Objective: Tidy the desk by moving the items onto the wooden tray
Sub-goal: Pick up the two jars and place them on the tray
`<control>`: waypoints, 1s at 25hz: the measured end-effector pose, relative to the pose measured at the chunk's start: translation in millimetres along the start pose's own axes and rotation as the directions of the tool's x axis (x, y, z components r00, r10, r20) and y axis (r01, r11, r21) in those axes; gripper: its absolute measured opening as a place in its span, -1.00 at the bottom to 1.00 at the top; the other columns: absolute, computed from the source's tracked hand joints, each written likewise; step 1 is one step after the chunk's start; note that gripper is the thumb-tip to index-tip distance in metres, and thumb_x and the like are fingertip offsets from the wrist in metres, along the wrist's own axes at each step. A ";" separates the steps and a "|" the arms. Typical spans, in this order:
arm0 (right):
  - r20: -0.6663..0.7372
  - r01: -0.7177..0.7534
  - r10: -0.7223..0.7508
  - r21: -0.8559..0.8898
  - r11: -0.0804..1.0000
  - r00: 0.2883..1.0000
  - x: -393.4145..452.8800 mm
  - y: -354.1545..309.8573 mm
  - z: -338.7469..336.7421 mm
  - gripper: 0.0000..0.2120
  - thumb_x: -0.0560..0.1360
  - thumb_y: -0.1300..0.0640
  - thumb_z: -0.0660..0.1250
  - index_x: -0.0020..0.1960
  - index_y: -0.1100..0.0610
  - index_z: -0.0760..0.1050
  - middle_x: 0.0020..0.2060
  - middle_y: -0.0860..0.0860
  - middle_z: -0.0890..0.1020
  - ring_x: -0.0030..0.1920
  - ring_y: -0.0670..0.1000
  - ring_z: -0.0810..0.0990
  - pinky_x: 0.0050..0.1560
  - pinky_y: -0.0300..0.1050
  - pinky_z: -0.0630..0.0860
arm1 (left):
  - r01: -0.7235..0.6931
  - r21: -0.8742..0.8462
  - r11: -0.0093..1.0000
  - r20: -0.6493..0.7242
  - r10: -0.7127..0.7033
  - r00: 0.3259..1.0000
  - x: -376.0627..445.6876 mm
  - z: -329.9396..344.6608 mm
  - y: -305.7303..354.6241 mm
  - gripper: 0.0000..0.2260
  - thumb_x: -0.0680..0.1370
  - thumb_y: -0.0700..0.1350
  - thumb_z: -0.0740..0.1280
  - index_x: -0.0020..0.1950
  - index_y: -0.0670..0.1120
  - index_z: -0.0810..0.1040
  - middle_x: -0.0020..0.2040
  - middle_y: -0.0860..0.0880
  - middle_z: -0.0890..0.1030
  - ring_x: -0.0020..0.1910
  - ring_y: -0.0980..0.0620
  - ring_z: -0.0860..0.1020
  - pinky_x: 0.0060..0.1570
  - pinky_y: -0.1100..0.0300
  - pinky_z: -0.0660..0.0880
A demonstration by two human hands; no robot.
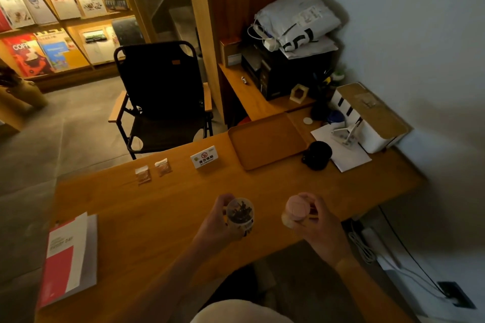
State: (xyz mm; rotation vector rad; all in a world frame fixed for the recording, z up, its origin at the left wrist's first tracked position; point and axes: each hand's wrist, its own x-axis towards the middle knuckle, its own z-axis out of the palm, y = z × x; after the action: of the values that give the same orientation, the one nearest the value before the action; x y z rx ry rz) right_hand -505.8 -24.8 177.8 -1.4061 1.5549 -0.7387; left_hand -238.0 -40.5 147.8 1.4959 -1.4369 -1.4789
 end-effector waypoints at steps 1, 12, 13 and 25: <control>0.004 0.003 -0.003 -0.005 1.000 1.000 6.0 0.1 -2.1 -0.40 0.33 -0.09 0.54 0.25 -0.26 0.32 0.18 -0.26 0.47 0.19 -0.13 0.52 0.11 -0.20 0.53 | 0.000 -0.006 1.000 -0.007 0.000 1.000 6.0 -0.6 0.6 -0.43 0.32 -0.15 0.52 0.20 0.15 0.32 0.22 0.07 0.45 0.22 0.07 0.49 -0.17 0.22 0.60; 0.112 0.062 -0.045 -0.157 0.986 0.993 124.0 -15.5 -4.6 -0.40 0.35 -0.10 0.51 0.29 -0.16 0.31 0.19 -0.20 0.48 0.15 -0.16 0.51 -0.04 -0.42 0.46 | 0.043 -0.076 0.996 -0.127 -0.053 0.990 96.1 -24.9 2.6 -0.38 0.32 -0.20 0.53 0.15 0.32 0.34 0.22 0.13 0.47 0.24 0.09 0.48 -0.12 0.11 0.65; 0.121 0.065 -0.046 -0.160 0.985 0.992 135.0 -15.9 -1.9 -0.40 0.35 -0.09 0.52 0.30 -0.13 0.32 0.21 -0.17 0.48 0.17 -0.14 0.51 -0.04 -0.41 0.46 | 0.048 -0.085 0.995 -0.138 -0.059 0.989 103.1 -27.9 1.3 -0.38 0.32 -0.21 0.53 0.15 0.31 0.34 0.22 0.13 0.47 0.24 0.09 0.48 -0.10 0.10 0.65; 0.215 0.041 0.004 -0.208 0.977 0.977 240.4 -16.8 24.3 -0.39 0.38 0.00 0.53 0.35 -0.07 0.36 0.30 -0.06 0.52 0.29 -0.01 0.49 0.21 -0.02 0.54 | 0.151 -0.059 0.987 -0.266 -0.161 0.950 165.9 -41.6 -3.7 -0.35 0.34 -0.25 0.55 0.14 0.30 0.29 0.20 0.13 0.47 0.24 0.05 0.48 -0.13 0.18 0.64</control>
State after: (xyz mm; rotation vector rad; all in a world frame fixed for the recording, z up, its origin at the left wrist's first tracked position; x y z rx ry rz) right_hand -467.9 -259.1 129.6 -1.6013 1.4845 -0.4244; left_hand -230.8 -205.3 102.1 1.7457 -1.1458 -1.3210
